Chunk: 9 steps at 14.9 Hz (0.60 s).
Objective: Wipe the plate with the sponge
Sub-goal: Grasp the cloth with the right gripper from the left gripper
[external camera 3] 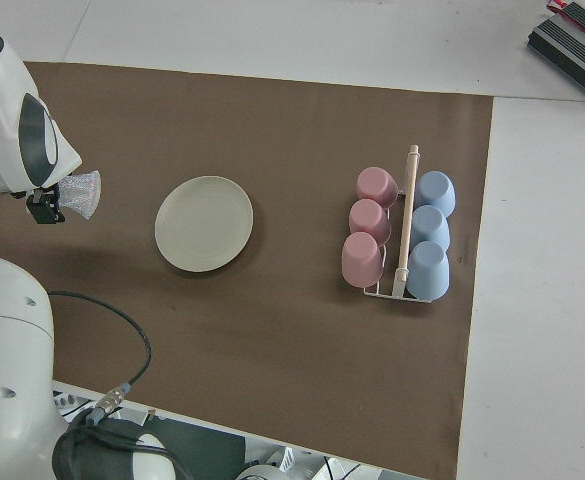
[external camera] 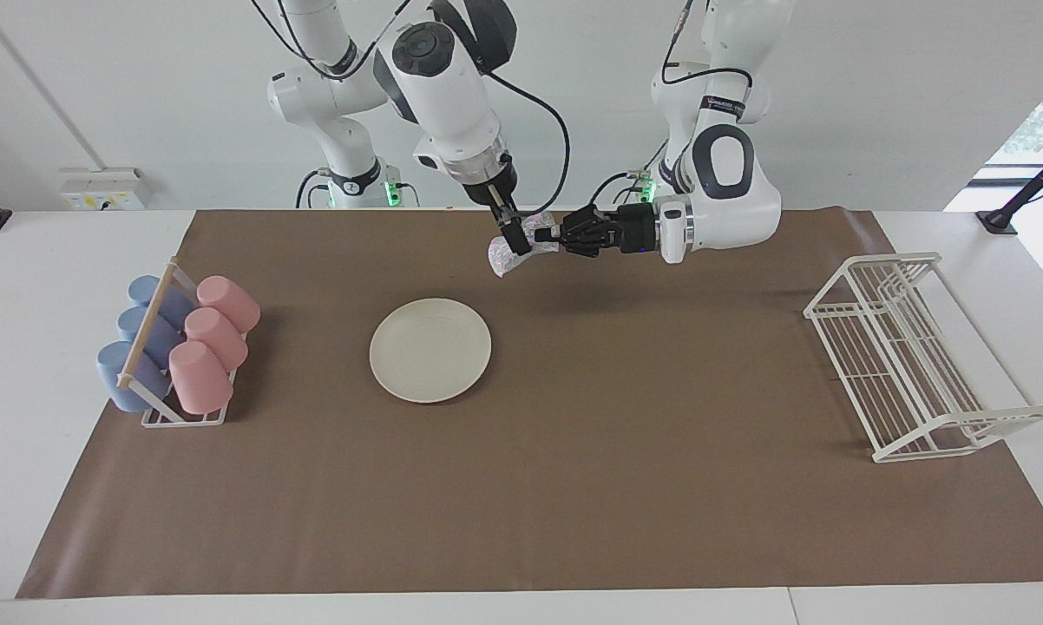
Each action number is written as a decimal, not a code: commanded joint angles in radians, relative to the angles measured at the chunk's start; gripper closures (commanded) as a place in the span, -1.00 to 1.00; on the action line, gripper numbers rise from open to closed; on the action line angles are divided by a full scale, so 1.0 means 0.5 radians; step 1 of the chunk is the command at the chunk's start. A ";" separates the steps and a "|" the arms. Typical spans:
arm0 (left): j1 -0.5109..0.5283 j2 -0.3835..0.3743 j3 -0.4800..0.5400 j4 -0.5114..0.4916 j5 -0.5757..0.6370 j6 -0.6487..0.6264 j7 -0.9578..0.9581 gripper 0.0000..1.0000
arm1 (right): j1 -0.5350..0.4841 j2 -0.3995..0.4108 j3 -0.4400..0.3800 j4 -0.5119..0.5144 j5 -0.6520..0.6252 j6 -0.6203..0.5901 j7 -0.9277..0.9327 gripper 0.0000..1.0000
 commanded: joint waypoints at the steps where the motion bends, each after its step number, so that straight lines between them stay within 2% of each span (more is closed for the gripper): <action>1: -0.012 -0.037 0.014 -0.031 -0.039 0.013 -0.025 1.00 | -0.024 -0.117 0.018 -0.218 0.003 0.169 -0.044 -1.00; 3: -0.012 -0.037 0.014 -0.031 -0.039 0.013 -0.028 1.00 | -0.030 -0.105 0.018 -0.199 0.043 0.172 -0.038 -1.00; 4: -0.012 -0.037 0.014 -0.031 -0.039 0.013 -0.028 1.00 | -0.030 -0.104 0.018 -0.199 0.067 0.178 -0.041 -0.88; 5: -0.012 -0.037 0.014 -0.031 -0.039 0.013 -0.028 1.00 | -0.033 -0.104 0.018 -0.199 0.071 0.193 -0.041 -0.57; 6: -0.012 -0.037 0.014 -0.031 -0.039 0.013 -0.028 1.00 | -0.033 -0.104 0.018 -0.199 0.080 0.212 -0.041 -0.07; 7: -0.012 -0.037 0.014 -0.031 -0.039 0.013 -0.028 1.00 | -0.036 -0.101 0.018 -0.199 0.113 0.221 -0.041 0.56; 8: -0.012 -0.037 0.014 -0.031 -0.039 0.013 -0.028 1.00 | -0.039 -0.098 0.012 -0.196 0.162 0.224 -0.044 1.00; 9: -0.012 -0.037 0.014 -0.031 -0.039 0.013 -0.028 1.00 | -0.045 -0.098 0.005 -0.196 0.175 0.224 -0.044 1.00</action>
